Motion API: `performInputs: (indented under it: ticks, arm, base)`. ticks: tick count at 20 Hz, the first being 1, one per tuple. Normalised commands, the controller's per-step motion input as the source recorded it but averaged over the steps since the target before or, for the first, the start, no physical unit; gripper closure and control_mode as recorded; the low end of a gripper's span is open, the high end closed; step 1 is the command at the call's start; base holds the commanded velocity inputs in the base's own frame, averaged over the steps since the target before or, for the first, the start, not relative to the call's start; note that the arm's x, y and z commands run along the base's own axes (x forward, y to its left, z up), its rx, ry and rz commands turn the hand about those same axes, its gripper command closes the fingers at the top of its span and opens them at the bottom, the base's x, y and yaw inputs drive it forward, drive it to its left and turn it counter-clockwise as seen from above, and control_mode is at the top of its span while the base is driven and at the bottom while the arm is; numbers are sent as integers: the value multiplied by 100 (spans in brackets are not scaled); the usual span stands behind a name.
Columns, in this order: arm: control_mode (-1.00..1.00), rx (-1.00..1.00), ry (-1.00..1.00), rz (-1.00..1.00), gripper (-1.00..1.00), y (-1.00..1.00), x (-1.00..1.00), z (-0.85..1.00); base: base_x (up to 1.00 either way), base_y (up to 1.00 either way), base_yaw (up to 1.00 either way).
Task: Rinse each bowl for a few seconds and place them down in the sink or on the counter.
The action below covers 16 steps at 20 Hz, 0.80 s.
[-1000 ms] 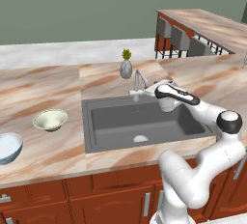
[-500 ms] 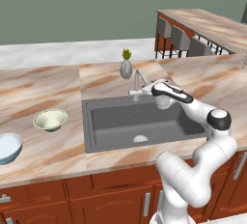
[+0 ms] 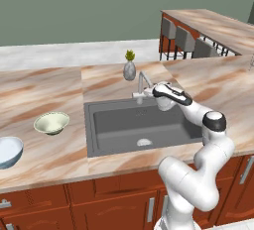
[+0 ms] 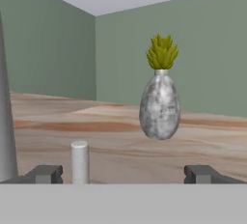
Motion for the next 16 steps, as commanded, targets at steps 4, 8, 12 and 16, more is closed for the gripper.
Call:
performInputs:
  ticks: [4, 8, 12, 16]
  arm:
    - [-100, 3, 5, 0, 100, -3, 40, -18]
    - [-100, 5, 4, 0, 100, -22, 25, -11]
    - [-100, 8, 3, 0, 100, -44, 9, -8]
    - [-100, 8, 4, 0, 100, -50, 2, -7]
  base:
    - [0, 0, 0]
    - [0, 0, 0]
    - [0, 0, 0]
    - [0, 0, 0]
